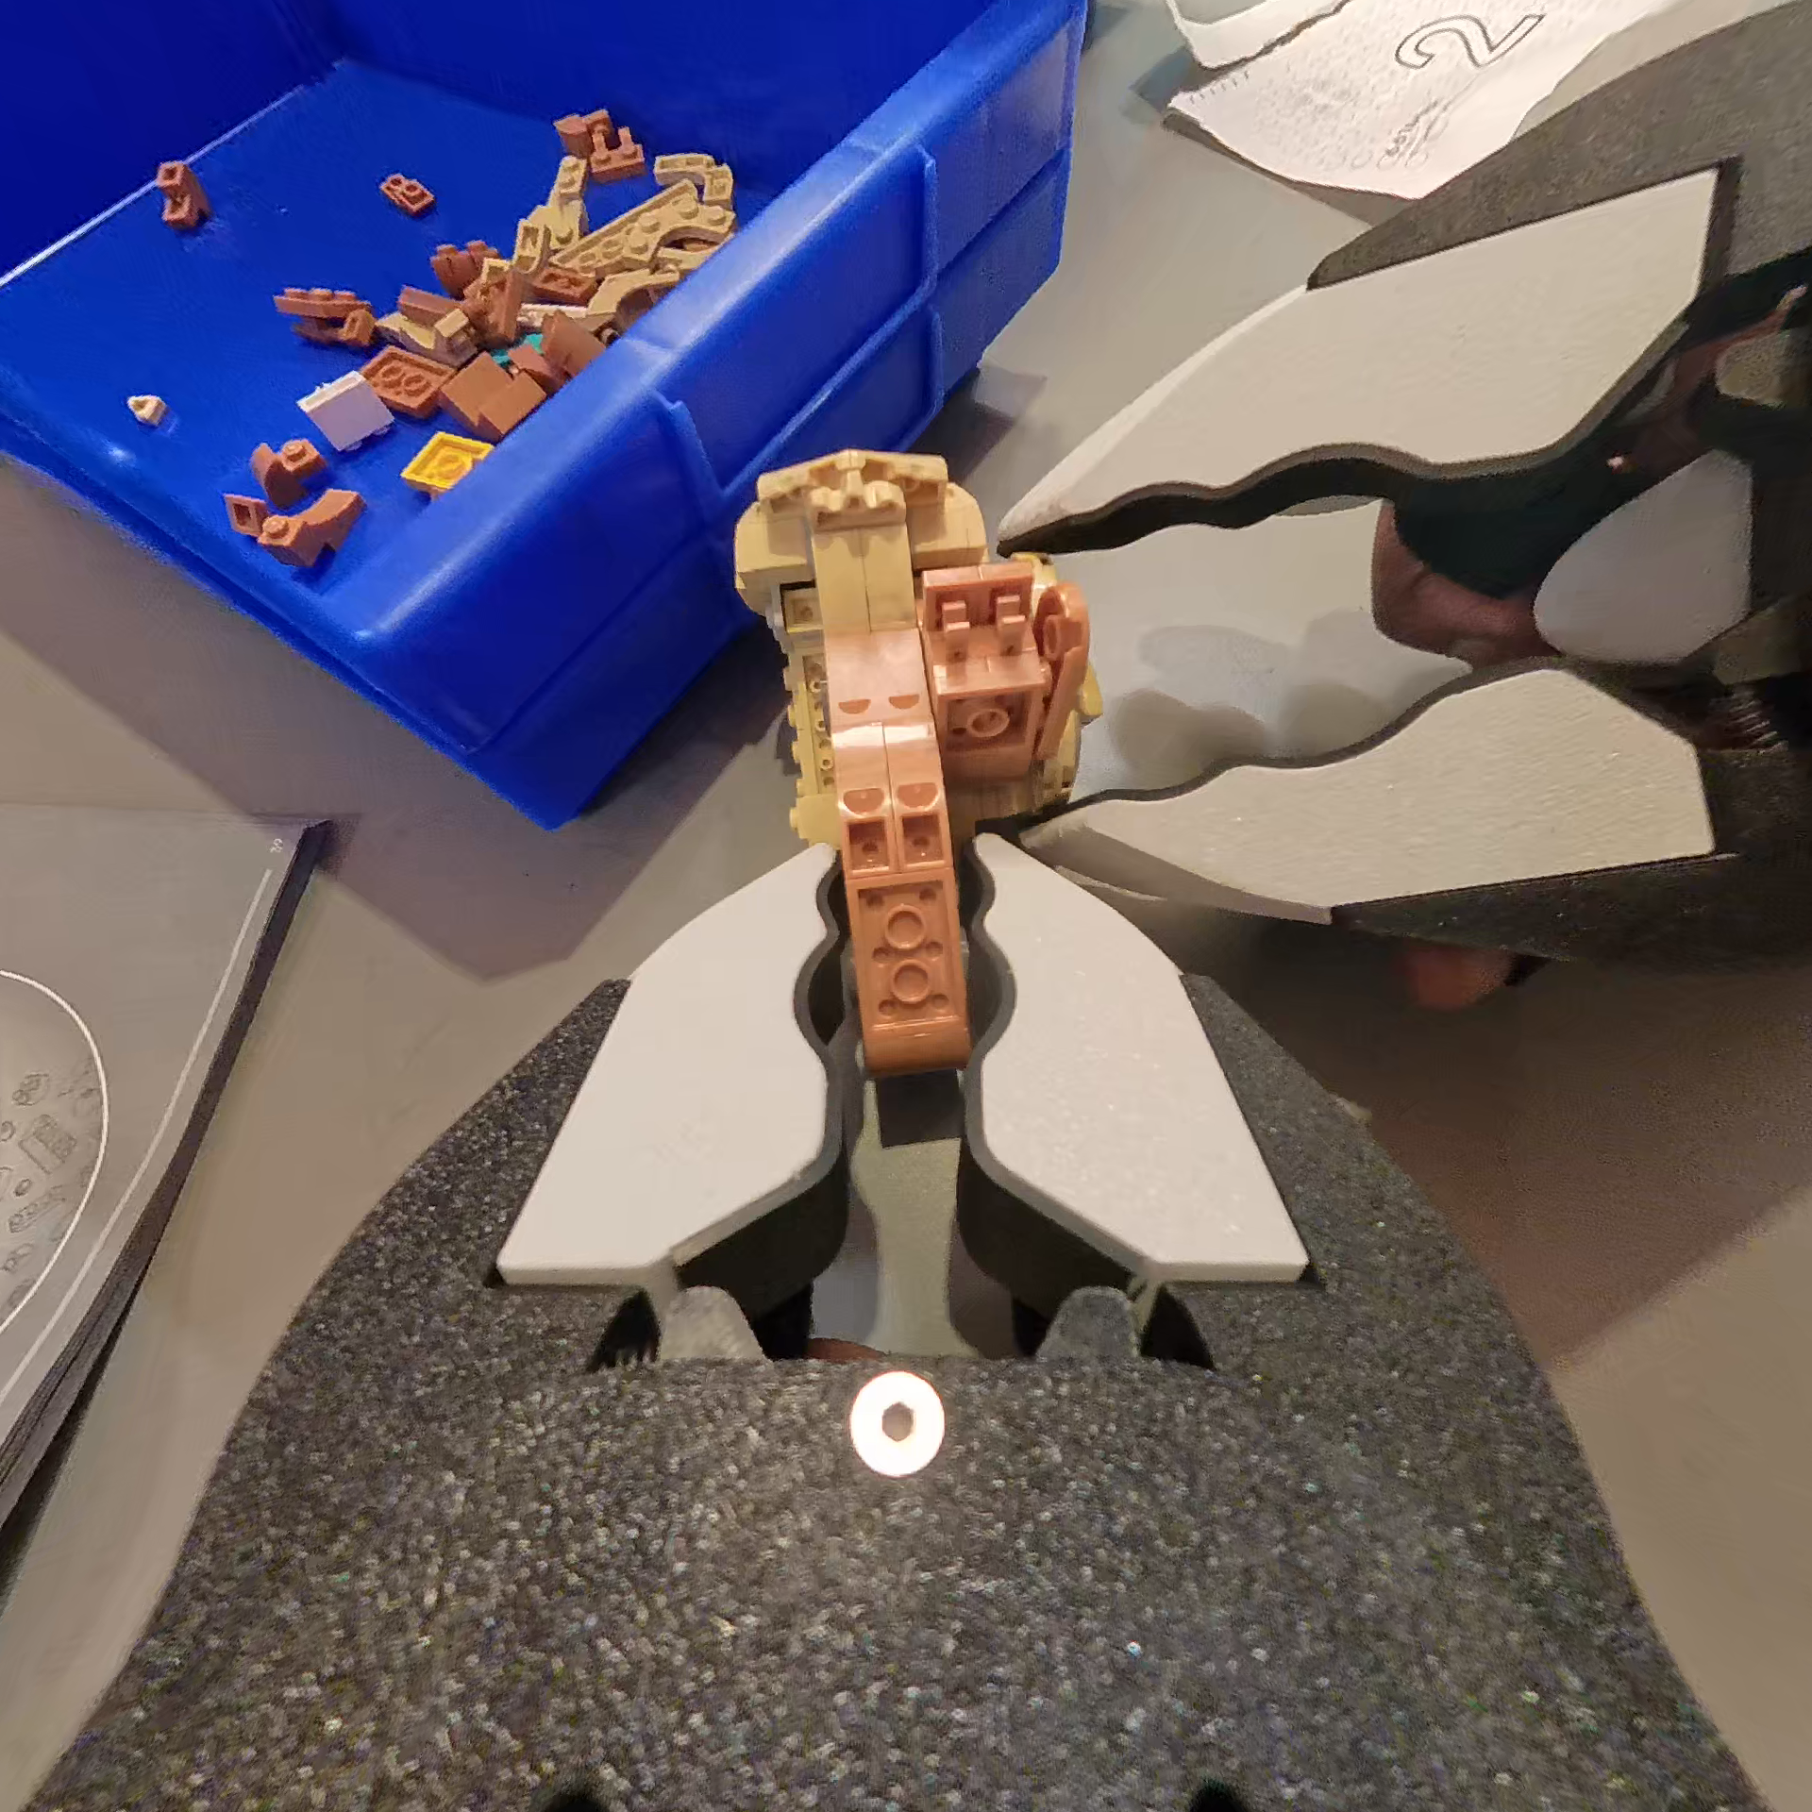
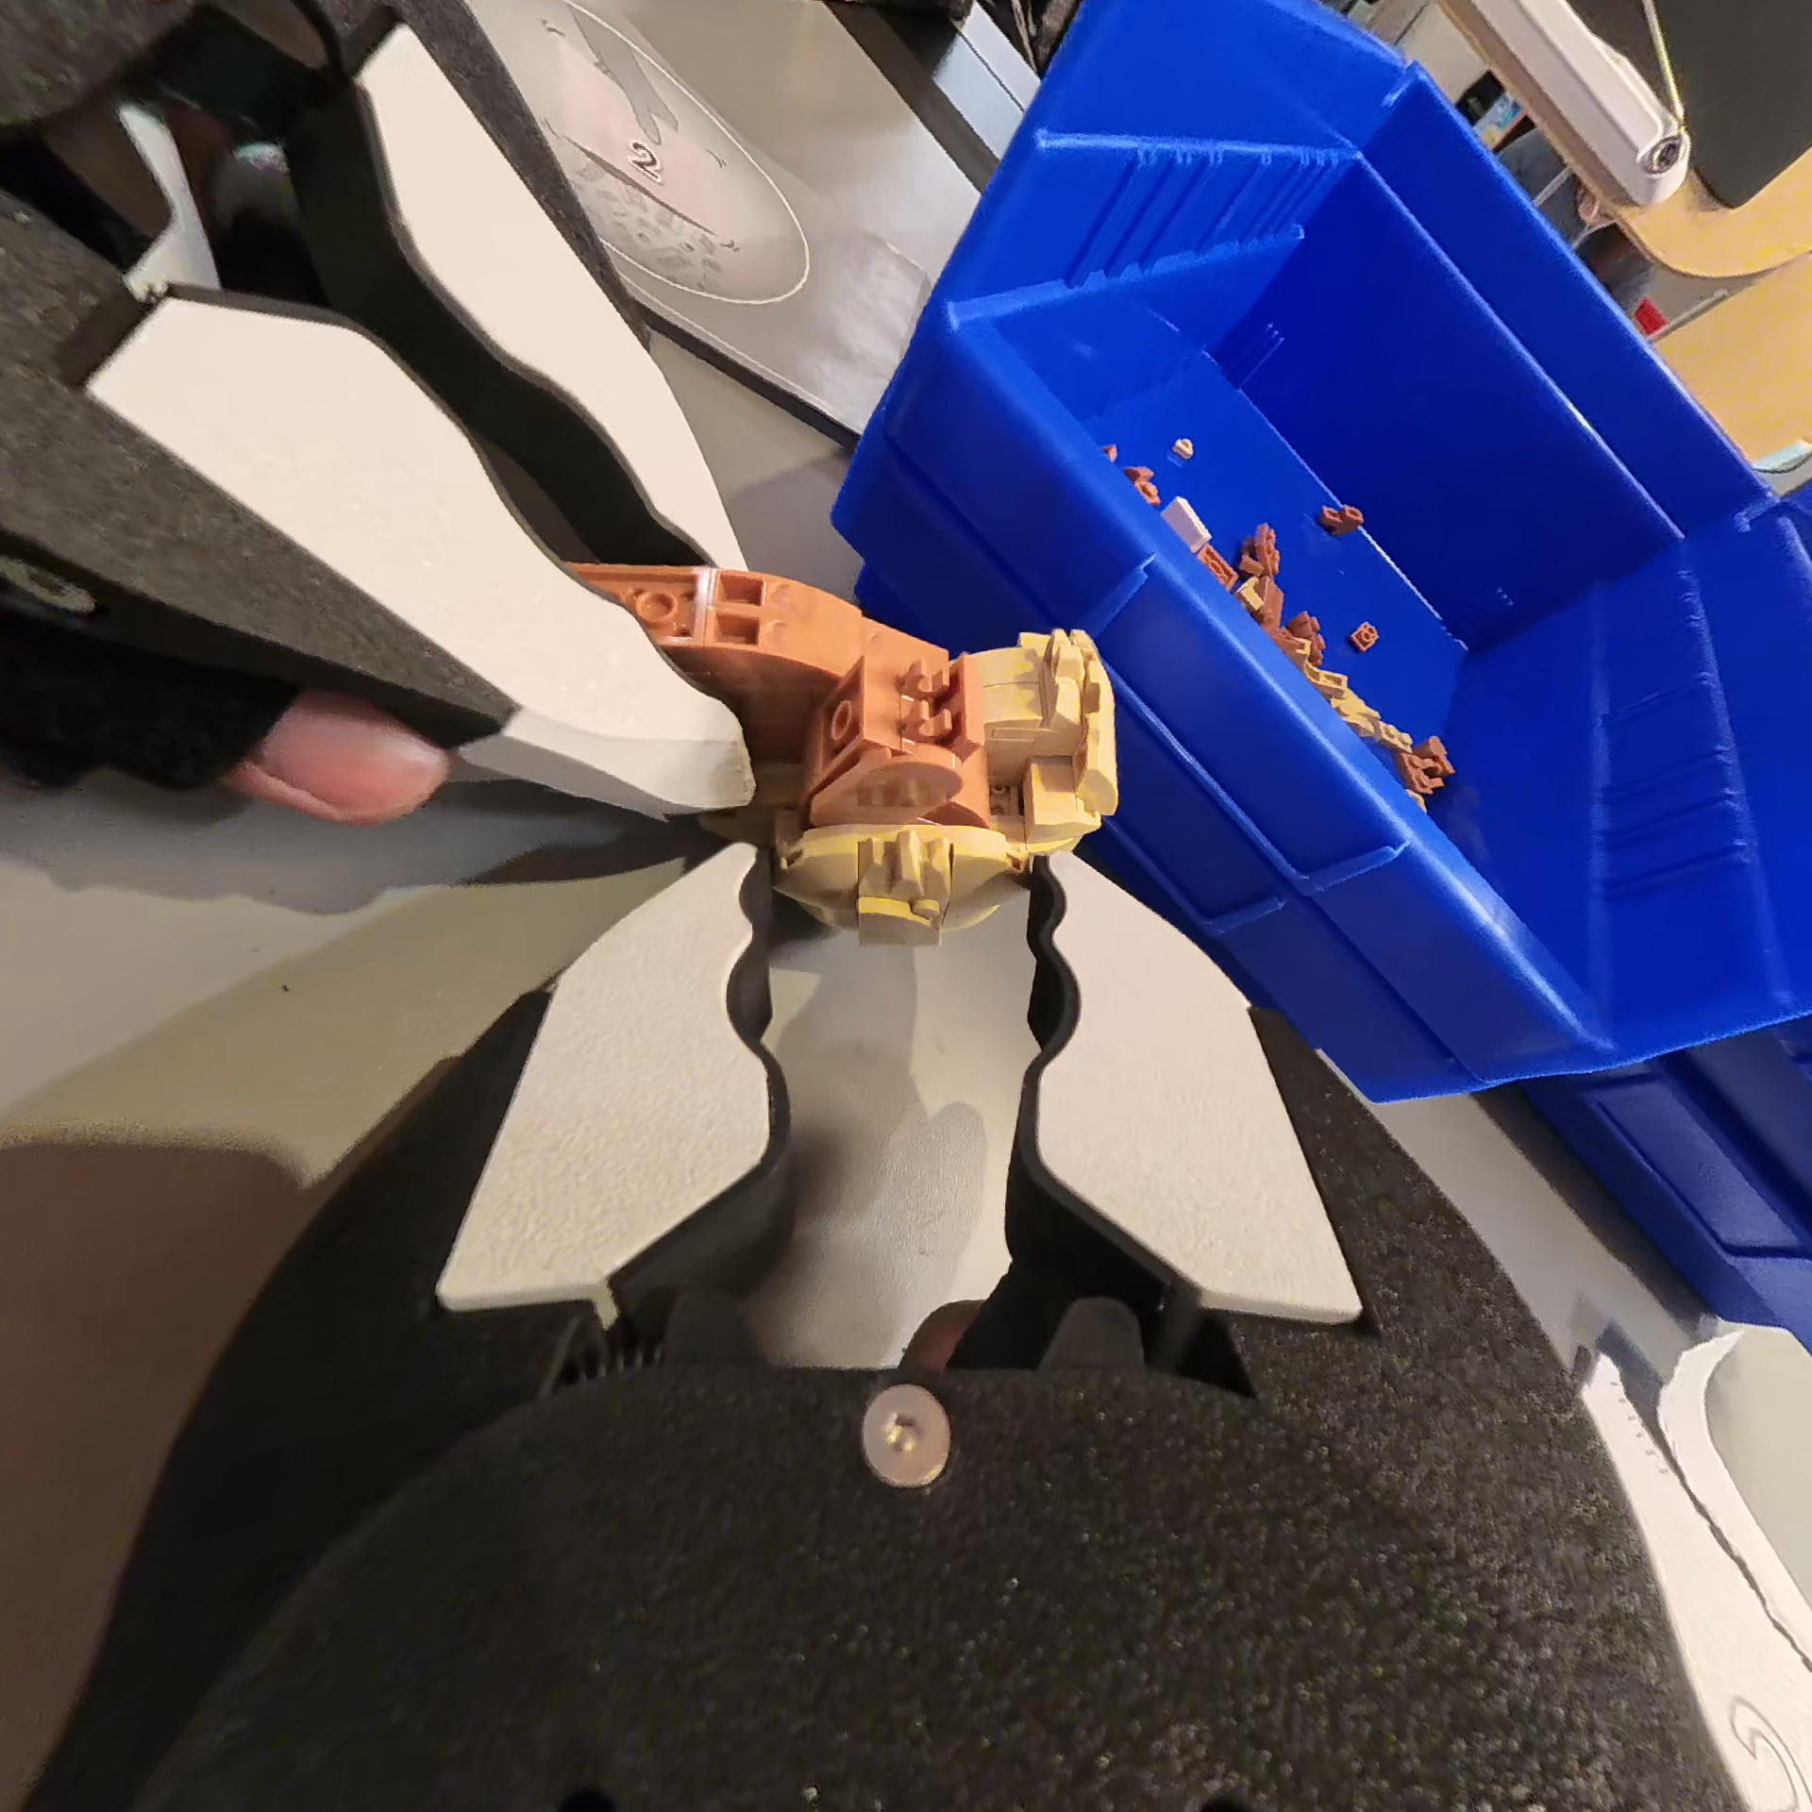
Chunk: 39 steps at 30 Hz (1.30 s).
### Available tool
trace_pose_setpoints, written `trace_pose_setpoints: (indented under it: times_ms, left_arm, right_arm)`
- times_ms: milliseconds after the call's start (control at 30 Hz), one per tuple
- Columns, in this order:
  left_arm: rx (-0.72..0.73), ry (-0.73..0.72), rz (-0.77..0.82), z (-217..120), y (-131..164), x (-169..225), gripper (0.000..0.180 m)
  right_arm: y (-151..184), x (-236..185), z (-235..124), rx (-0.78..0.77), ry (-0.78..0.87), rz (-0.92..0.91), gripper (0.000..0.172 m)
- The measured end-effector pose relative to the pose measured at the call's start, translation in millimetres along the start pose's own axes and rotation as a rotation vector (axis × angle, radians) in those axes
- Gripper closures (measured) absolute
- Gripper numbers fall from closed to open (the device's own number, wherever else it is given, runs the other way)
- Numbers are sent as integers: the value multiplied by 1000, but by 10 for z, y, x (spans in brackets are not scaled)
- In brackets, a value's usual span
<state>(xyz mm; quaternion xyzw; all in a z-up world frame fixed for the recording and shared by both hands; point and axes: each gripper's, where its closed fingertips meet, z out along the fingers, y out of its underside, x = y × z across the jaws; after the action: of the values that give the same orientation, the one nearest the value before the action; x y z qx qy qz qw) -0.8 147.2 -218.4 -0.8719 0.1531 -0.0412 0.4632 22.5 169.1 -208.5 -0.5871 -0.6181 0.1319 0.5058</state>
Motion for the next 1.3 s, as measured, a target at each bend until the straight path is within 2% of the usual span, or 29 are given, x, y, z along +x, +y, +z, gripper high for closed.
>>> trace_pose_setpoints:
  times_ms: [533, 800, 900, 1000, 1300]
  left_arm:
    - [-1, -2, -11, 1, 3, -20, 160]
    - [-7, 27, 10, 14, 8, 12, 160]
    - [-20, -46, 60, 20, 35, -112, 161]
    - [-19, -17, 14, 18, 39, -124, 163]
    - [-6, 9, 58, 10, 26, -67, 159]
  right_arm:
    - [-20, 1, 16, 31, 15, -85, 122]
    - [-6, -15, -51, 82, -116, -140, 122]
    - [13, -114, -102, 100, -226, -130, 122]
    - [95, -87, -89, 59, -214, -118, 122]
    - [129, -62, -131, 55, -207, -108, 122]
